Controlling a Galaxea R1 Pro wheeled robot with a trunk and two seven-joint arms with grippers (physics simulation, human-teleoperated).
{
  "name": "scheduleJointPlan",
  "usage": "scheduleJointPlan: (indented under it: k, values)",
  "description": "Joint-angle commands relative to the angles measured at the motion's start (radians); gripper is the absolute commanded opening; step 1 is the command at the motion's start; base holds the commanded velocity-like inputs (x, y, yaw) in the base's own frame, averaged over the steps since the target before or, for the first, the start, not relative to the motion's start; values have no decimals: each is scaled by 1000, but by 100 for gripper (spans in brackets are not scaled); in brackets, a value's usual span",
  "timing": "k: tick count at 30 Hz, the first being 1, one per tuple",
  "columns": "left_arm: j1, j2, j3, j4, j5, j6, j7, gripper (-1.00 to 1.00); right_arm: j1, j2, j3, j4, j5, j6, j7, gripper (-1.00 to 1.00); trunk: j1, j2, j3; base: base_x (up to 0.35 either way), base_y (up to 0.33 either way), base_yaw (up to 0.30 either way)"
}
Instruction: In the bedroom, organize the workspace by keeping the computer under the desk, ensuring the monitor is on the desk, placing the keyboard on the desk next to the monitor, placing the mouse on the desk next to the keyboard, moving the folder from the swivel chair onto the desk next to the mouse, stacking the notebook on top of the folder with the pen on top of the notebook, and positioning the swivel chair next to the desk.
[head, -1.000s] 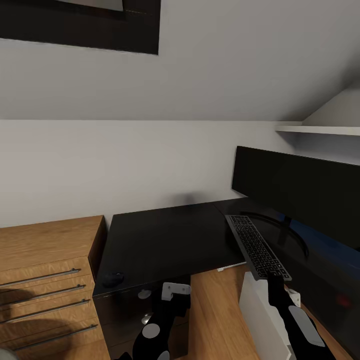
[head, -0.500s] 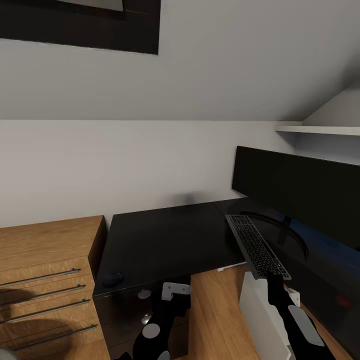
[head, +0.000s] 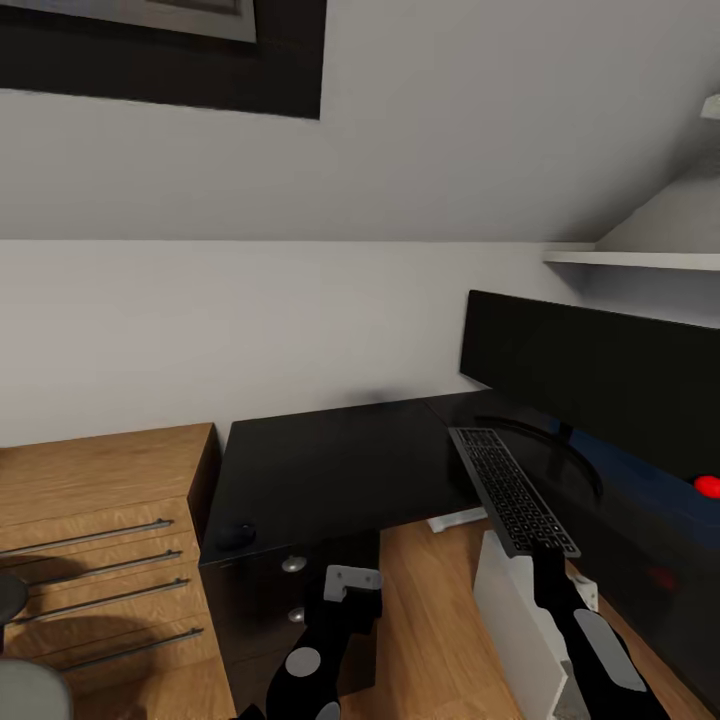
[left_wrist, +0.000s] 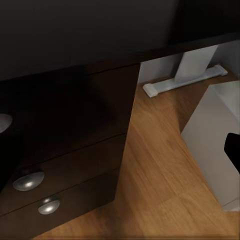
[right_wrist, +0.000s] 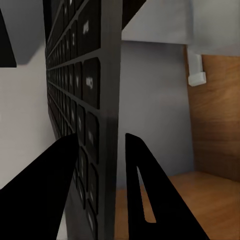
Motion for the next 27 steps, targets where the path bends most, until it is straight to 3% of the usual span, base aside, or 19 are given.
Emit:
scheduleJointPlan:
  k: [1,8,12,16,21,27]
  values:
    - [-1,0,-2,-1,6,3,8,100,-1,1,-2,-2,-7,5,-1,-100,0,-1,-1,-8,0,0]
    - [-1,0,-2,-1,6,3,8,100,-1,4,0,-33,2,5,0,-100,-19,34,15,-2,0,0]
    - [-1,-1,-3,-1,6,3,8,100,-1,8,22,-35,15,5,0,-100,-27,48,21,0,0,0]
    - [-1,0,-2,-1,7,3,9,100,-1,23,61,-34,19,5,-1,-100,-27,48,21,0,0,0]
    - [-1,0,-2,-1,7,3,8,100,-1,41,166,-31,19,3,-2,-100,-27,48,21,0,0,0]
    - [-1,0,-2,-1,6,1,8,100,-1,45,203,-28,16,-4,-2,-100,-27,48,21,-3,2,0]
